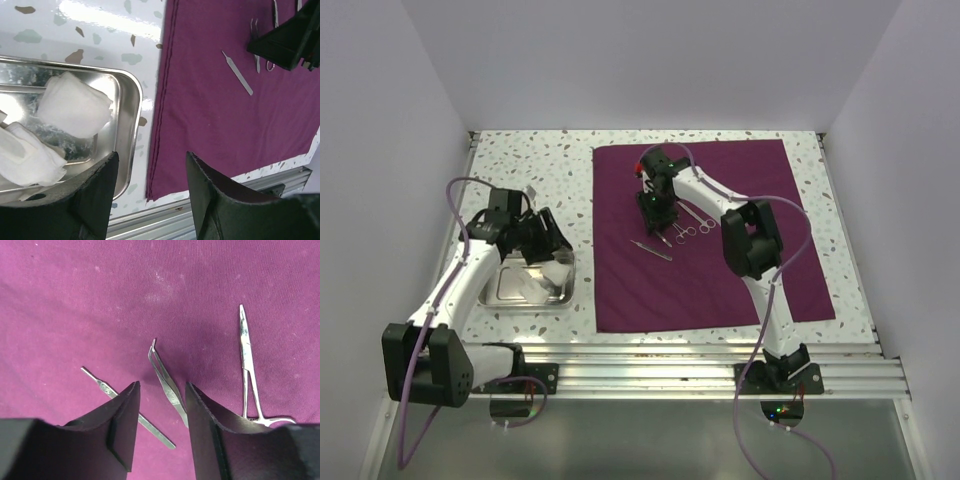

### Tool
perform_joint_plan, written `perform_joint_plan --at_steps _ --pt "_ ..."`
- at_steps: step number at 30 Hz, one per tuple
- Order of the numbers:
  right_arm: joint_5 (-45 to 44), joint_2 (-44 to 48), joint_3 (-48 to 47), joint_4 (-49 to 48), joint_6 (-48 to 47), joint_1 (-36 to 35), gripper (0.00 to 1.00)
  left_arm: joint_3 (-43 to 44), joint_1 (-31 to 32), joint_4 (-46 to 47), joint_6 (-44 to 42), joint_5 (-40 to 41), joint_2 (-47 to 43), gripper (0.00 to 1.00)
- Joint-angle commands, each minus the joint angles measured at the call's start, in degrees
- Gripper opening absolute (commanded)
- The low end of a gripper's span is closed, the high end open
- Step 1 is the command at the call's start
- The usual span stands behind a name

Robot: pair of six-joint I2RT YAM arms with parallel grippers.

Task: Prepare the surgical pack

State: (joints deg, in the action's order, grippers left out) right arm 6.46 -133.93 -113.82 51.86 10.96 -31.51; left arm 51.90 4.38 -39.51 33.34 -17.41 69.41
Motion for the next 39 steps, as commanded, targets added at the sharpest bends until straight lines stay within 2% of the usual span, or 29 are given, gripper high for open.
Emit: perform_joint_plan --at_steps 1,11,15,19,23,30,39 --pt "-2.7 -0.9 -2.6 -0.1 -0.9 -0.5 0.43 2.8 1.6 4.1 -0.4 -2.7 0.6 0.6" --pt "-5.4 -0.1 -3.2 0.3 1.0 -0.5 0.13 5.9 7.5 7.6 -0.2 -6.1 4.9 0.59" --pt "-1.7 2.8 -7.5 5.3 4.9 -0.3 0.01 7.9 10.8 10.6 -0.5 -7.7 7.4 0.62" --pt "8.3 6.9 -7.9 5.3 12.0 -0.3 0.0 9.8 14.0 14.0 1.4 -7.0 8.7 0.63" --pt "19.1 11.9 -2.1 0.4 21.9 -0.5 0.0 12.3 16.6 14.6 2.7 -6.1 11.9 0.63" --pt "23.2 17.1 5.1 -5.4 30.6 -1.1 0.0 13.8 19.2 14.4 4.5 -5.3 15.5 0.61" --pt "23.8 18.5 7.6 -6.4 31.5 -2.7 0.0 10.2 19.9 21.7 10.7 -10.1 16.4 0.56"
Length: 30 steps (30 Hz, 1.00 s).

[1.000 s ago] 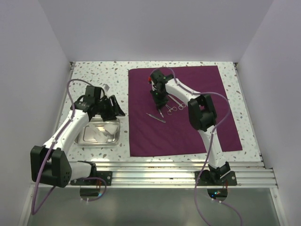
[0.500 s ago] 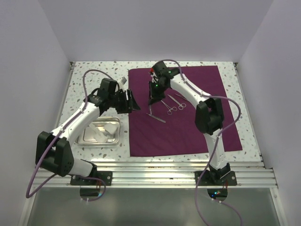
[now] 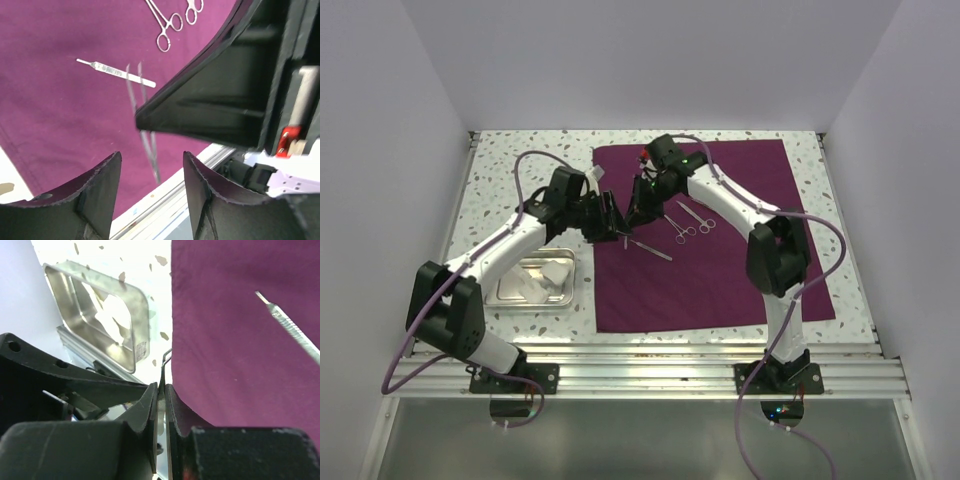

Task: Prepare the surgical pack

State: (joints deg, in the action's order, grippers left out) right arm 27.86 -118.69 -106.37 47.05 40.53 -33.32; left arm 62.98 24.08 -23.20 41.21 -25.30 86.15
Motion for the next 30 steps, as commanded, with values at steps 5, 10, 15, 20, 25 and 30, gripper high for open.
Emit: perform_joint_plan --at_steps 5,10,15,20,25,30 --pt "3.3 4.0 0.7 -2.8 2.6 -1.2 0.0 -0.9 0.2 3.4 2.7 -2.0 1.2 0.43" --pt "4.1 4.3 0.4 -2.5 2.4 -1.6 0.0 -2.2 0.2 4.8 3.5 -2.4 1.7 0.17" --pt "4.5 4.4 0.0 -2.2 2.4 -1.7 0.0 -1.5 -0.4 3.2 3.0 -1.2 2.4 0.0" --pt "3.5 2.3 -3.6 0.6 -0.3 -1.7 0.36 -3.3 -1.7 1.7 3.9 2.0 -0.4 0.0" --pt "-5.2 -1.9 -13.1 12.3 -8.0 -0.3 0.88 -9.4 -9.1 -4.6 8.8 10.6 -10.7 0.0" --pt "-18.1 -6.0 -17.0 20.9 -16.0 0.7 0.99 -15.9 -18.5 -16.0 18.8 23.9 -22.2 0.0"
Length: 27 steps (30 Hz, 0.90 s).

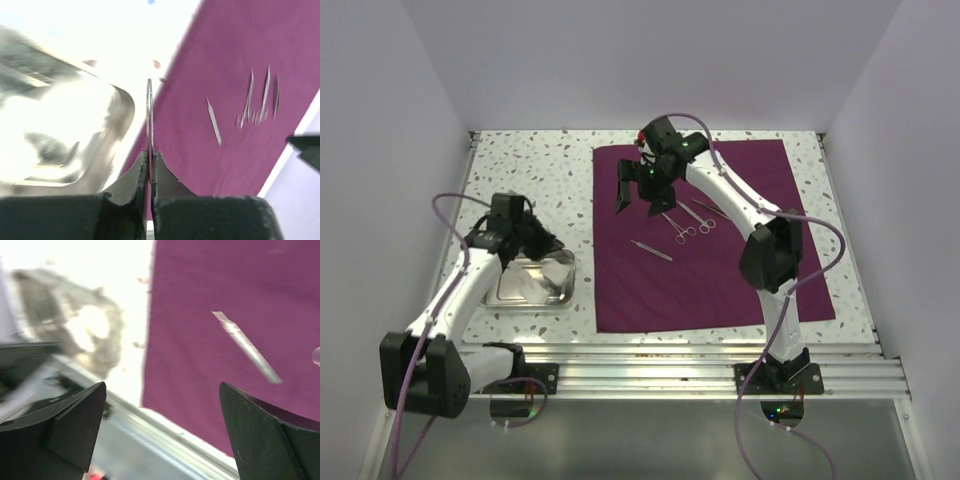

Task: Prepare the surgical pack

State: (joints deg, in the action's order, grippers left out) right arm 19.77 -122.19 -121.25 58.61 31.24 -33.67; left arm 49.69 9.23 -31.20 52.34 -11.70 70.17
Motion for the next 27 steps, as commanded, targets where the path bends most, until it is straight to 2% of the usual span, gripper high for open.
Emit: perform_joint_plan --at_steps 1,4,11,14,16,18,20,23,26,27 --pt "-11.8 -2.8 -1.6 9.6 -7.7 1.2 0.99 -3.3 -4.1 -9.0 10.3 11.5 -8.7 0.0" --pt "-16.5 -3.6 0.1 9.7 -9.9 2.3 0.99 -6.1 -5.3 -11.3 14.1 16.2 -10.2 0.0" --pt "-26.3 -3.6 4.3 9.0 -14.4 4.7 0.99 -7.3 -8.9 -13.9 18.3 15.1 -3.8 0.0" --pt "-29.2 -3.2 7.7 5.9 -18.6 5.1 0.91 -9.2 -11.0 -12.1 20.0 12.7 -1.6 0.0" --pt "-29.5 -3.4 9.4 3.2 -21.4 5.2 0.8 -10.5 -12.5 -11.1 21.6 10.1 -1.1 0.0" --pt "-28.7 -3.8 9.9 1.3 -23.2 5.3 0.6 -11.1 -13.1 -8.9 21.7 9.4 -0.5 0.0" --pt "-26.3 -4.5 9.5 -0.1 -24.3 5.3 0.55 -10.4 -13.3 -8.8 21.4 9.3 2.2 0.0" --pt "-24.5 -7.7 5.8 0.5 -24.8 5.3 0.53 -10.7 -14.0 -7.5 21.1 7.4 4.8 0.0" --pt "-24.3 -10.1 3.0 0.3 -25.3 5.3 0.52 -10.6 -14.2 -6.6 20.7 6.1 5.7 0.15" --pt "-24.1 -10.5 3.0 -0.9 -25.4 5.2 0.51 -10.5 -14.2 -6.7 20.6 6.2 5.7 0.29"
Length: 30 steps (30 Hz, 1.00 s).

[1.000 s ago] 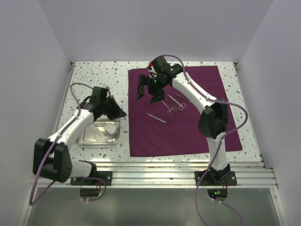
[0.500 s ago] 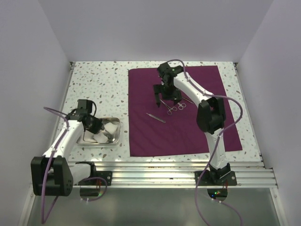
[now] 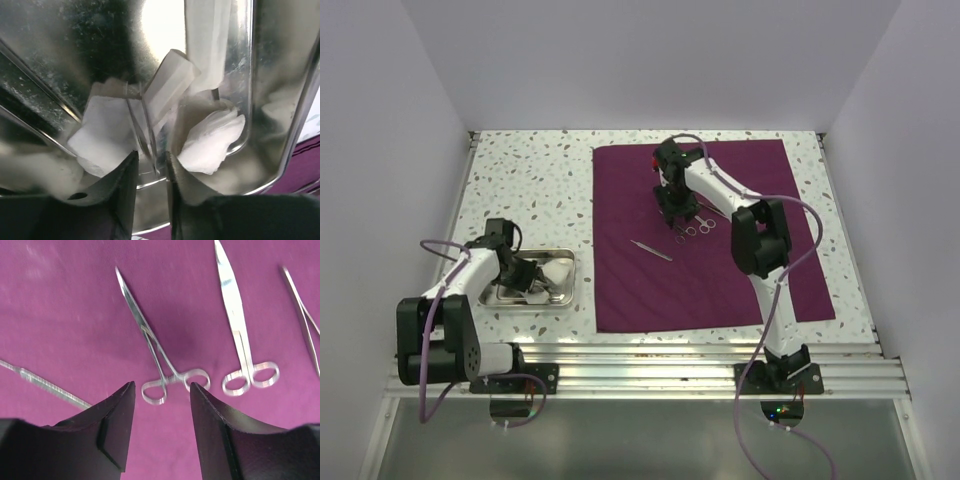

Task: Prepare the surgical pack

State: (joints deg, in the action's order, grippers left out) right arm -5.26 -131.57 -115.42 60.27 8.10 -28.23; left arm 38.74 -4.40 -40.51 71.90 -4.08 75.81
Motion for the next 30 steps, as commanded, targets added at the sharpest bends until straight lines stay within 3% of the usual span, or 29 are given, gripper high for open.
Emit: perform_joint_plan --at_steps 1,7,10,16,30 --pt "1.4 -1.5 -3.0 -3.2 -2.3 -0.2 0.51 0.8 -0.6 2.6 0.4 -1.4 0.0 0.34" --pt "2.2 -3.7 -5.5 -6.0 -2.6 -0.2 0.47 3.4 -0.6 0.9 -2.1 -1.2 -1.0 0.55" --pt "0.5 -3.5 -6.5 -6.6 -1.9 -0.2 0.38 4.5 -0.6 -0.6 -2.6 -1.5 -2.2 0.6" --pt "-4.7 -2.3 -6.1 -8.2 -1.7 1.8 0.36 6.7 -0.4 -1.9 -4.0 -2.5 -3.2 0.67" --pt "-3.3 -6.2 -8.3 -8.0 -3.4 4.9 0.46 11.9 1.2 5.0 -14.9 -8.7 -1.4 0.73"
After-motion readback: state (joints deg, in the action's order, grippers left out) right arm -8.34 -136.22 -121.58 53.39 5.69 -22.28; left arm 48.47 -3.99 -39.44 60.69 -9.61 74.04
